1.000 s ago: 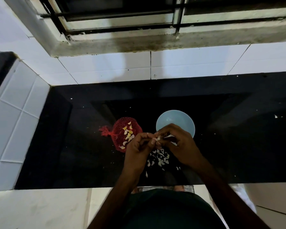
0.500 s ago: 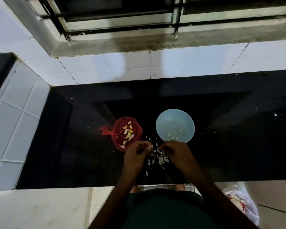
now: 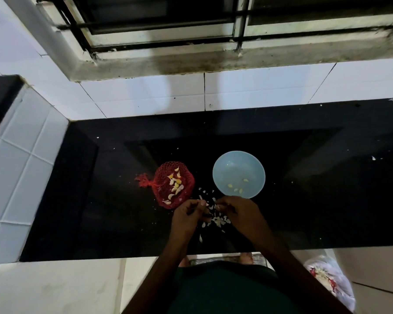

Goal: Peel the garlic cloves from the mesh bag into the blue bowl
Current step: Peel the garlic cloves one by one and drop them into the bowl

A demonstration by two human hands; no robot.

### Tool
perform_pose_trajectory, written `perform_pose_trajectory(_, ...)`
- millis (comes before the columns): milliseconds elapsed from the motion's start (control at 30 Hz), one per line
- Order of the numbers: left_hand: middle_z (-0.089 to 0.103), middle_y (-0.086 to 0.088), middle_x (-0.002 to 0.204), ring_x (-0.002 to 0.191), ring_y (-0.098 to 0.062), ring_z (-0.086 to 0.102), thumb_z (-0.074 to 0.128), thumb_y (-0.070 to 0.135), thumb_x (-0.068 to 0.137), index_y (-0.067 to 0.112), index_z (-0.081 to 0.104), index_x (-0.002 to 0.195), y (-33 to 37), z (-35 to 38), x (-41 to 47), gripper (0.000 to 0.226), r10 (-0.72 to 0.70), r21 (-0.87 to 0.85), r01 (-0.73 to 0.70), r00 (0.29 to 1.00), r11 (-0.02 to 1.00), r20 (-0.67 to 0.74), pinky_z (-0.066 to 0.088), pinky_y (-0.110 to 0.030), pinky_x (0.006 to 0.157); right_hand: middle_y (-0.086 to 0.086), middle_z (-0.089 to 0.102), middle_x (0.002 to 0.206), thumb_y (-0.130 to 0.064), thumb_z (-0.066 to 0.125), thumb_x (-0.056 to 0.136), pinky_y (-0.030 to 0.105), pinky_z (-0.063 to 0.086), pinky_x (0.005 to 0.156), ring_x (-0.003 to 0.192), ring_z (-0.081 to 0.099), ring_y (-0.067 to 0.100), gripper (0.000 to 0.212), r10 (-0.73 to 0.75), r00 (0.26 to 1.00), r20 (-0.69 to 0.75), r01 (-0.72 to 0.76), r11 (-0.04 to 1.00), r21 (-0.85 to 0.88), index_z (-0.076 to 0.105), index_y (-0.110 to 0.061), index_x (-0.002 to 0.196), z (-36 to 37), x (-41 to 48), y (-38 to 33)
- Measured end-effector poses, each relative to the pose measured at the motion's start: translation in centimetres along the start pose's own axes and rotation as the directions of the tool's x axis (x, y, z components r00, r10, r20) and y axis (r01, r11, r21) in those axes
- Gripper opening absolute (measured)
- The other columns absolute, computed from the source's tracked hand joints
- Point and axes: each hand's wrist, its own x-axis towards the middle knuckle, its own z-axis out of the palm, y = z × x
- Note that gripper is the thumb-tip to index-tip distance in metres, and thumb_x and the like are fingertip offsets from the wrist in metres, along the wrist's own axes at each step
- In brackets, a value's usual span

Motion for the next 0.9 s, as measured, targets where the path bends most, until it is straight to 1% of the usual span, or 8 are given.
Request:
perform_pose_trajectory(167,0.075,-0.017,0.089,0.076,-0.025,0.071,0.067,0.031,0.090,-0.002,0.068,0.099,0.1,0.9,-0.2,0.034,0.043,-0.032,-0.040,0.995,0.999,0.095,0.060,-0.035,0.070,-0.011,0.068,0.092,-0.020,0.076,0.087,0.025,0.053,0.078,0.086,0.065,0.004,0.010,-0.071,0.996,-0.059,0.078,0.989,0.122,0.074,-0.024,0.096,0.2,0.2,-0.8)
perform_pose_trajectory(333,0.068,-0.008,0.076,0.067,-0.020,0.065,0.058,0.027,0.103,0.004,0.068,0.097,0.5,1.6,-0.3,0.026,0.127,0.044,-0.136,0.978,0.990,0.165,0.055,-0.040,0.067,-0.009,0.067,0.086,-0.010,0.069,0.089,0.031,0.054,0.074,0.082,0.065,0.007,0.013,-0.027,0.989,-0.146,0.059,0.974,0.220,0.067,-0.022,0.085,0.2,0.2,-1.0)
perform_pose_trajectory(400,0.065,0.000,0.070,0.061,-0.016,0.063,0.052,0.029,0.106,0.005,0.066,0.096,0.7,2.1,-0.5,0.029,0.110,0.096,-0.126,0.981,0.987,0.160,0.054,-0.032,0.062,-0.008,0.066,0.086,-0.020,0.062,0.095,0.029,0.052,0.073,0.081,0.064,0.007,0.011,-0.029,0.989,-0.144,0.062,0.971,0.231,0.063,-0.023,0.085,0.3,0.1,-0.9)
perform_pose_trajectory(467,0.063,0.005,0.064,0.056,-0.010,0.061,0.047,0.030,0.107,0.008,0.062,0.091,0.9,2.4,-0.6,0.031,0.093,0.142,-0.113,0.986,0.983,0.137,0.050,-0.027,0.059,-0.008,0.064,0.081,-0.050,0.047,0.101,0.022,0.048,0.071,0.077,0.062,0.005,0.037,-0.023,0.986,-0.165,0.058,0.976,0.209,0.062,-0.022,0.083,0.3,-0.2,-1.1)
perform_pose_trajectory(533,0.060,0.004,0.063,0.055,-0.010,0.060,0.048,0.030,0.107,0.010,0.059,0.088,0.8,2.3,-0.4,0.029,0.105,0.162,-0.123,0.988,0.979,0.115,0.050,-0.029,0.060,-0.006,0.064,0.074,-0.062,0.033,0.099,0.016,0.044,0.069,0.073,0.061,0.004,0.054,0.015,0.982,-0.190,0.021,0.982,0.187,0.061,-0.020,0.081,0.1,-0.4,-1.2)
perform_pose_trajectory(733,0.067,-0.004,0.078,0.064,-0.015,0.066,0.055,0.025,0.104,0.005,0.061,0.101,0.6,1.4,-0.1,0.021,0.097,0.149,-0.103,0.994,0.983,0.046,0.055,-0.032,0.064,-0.006,0.074,0.091,-0.017,0.058,0.096,0.033,0.056,0.081,0.088,0.070,0.009,0.014,0.051,0.993,-0.108,-0.042,0.996,0.083,0.072,-0.020,0.095,0.1,-0.4,0.4)
perform_pose_trajectory(833,0.068,-0.008,0.082,0.065,-0.017,0.067,0.058,0.022,0.103,0.000,0.062,0.104,0.5,1.2,0.0,0.022,0.102,0.124,-0.106,0.994,0.987,0.034,0.056,-0.030,0.064,-0.011,0.073,0.089,-0.002,0.073,0.084,0.029,0.056,0.080,0.085,0.068,0.000,0.022,0.064,0.991,-0.114,-0.051,0.992,0.112,0.072,-0.023,0.091,-0.3,-0.6,0.3)
perform_pose_trajectory(900,0.068,-0.008,0.080,0.063,-0.016,0.067,0.061,0.016,0.101,-0.003,0.062,0.102,0.4,1.3,0.0,0.019,0.100,0.107,-0.104,0.994,0.989,0.042,0.055,-0.027,0.062,-0.010,0.069,0.084,-0.008,0.082,0.077,0.029,0.057,0.073,0.078,0.066,0.001,0.023,0.083,0.988,-0.129,-0.069,0.991,0.111,0.067,-0.024,0.085,-0.4,-0.6,0.2)
